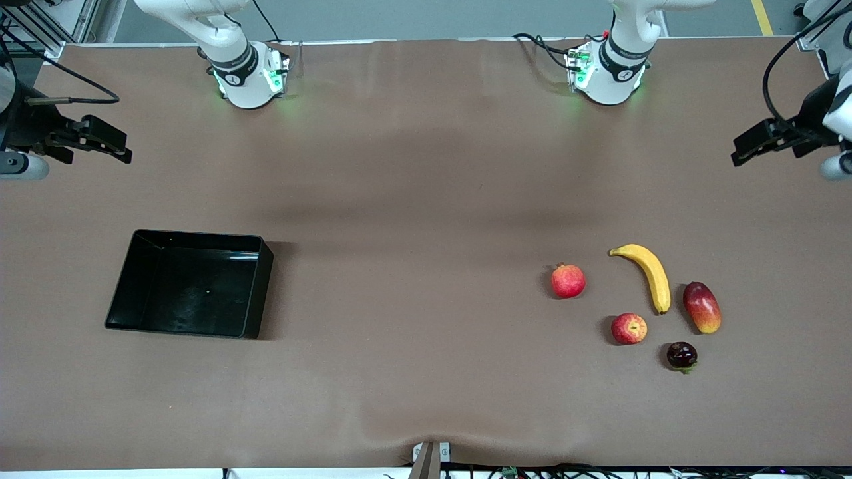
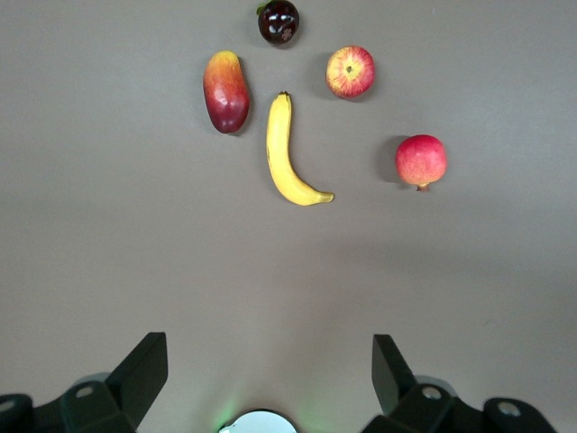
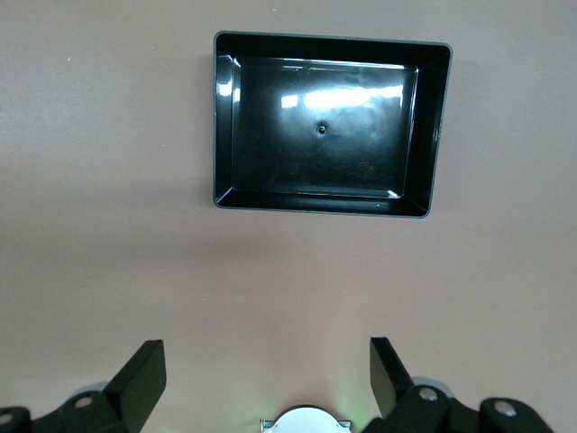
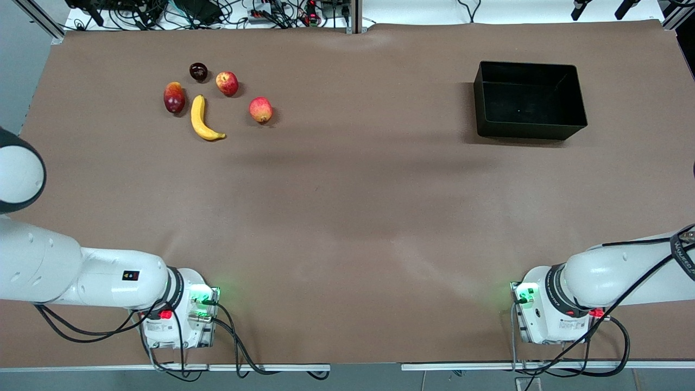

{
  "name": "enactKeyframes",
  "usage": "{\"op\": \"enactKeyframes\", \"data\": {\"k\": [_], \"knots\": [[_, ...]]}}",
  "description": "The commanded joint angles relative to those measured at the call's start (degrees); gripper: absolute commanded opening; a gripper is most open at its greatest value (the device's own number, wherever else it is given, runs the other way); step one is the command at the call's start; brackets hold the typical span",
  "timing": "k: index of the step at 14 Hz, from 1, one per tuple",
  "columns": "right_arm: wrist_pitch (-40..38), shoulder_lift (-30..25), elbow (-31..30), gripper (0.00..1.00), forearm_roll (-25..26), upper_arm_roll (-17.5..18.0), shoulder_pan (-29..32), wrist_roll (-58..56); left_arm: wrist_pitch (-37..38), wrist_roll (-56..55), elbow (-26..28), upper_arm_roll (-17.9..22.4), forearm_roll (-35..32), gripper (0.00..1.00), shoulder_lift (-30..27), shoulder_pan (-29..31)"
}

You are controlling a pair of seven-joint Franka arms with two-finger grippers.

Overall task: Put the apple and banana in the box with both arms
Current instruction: 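Reach the left gripper toward the red apple beside the banana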

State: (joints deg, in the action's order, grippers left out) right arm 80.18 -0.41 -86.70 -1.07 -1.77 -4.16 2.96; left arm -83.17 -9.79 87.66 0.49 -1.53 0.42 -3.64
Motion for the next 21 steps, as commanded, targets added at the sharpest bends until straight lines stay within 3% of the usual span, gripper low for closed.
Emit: {"op": "enactKeyframes", "data": {"k": [1, 4, 13, 21], "knots": [[-0.47, 0.14, 0.92, 1.0, 0.71, -0.43, -0.67, 0.9, -2.51, 0.82, -1.18, 0.03, -1.63, 1.0, 4.05, 0.04], [-0.47, 0.06, 0.92, 1.0, 0.8, -0.52, -0.59, 0.9, -4.8, 0.04, -0.92, -0.32, -6.9, 1.0, 7.74, -0.49], [-0.56, 0.14, 0.92, 1.0, 0.8, -0.6, -0.5, 0.9, -26.75, -0.23, -1.27, -0.32, -6.12, 1.0, 23.82, 0.21], [-0.64, 0.14, 0.92, 1.0, 0.8, -0.6, -0.23, 0.9, -39.25, -0.32, -1.36, -0.23, -5.07, 1.0, 33.67, 3.02]]}}
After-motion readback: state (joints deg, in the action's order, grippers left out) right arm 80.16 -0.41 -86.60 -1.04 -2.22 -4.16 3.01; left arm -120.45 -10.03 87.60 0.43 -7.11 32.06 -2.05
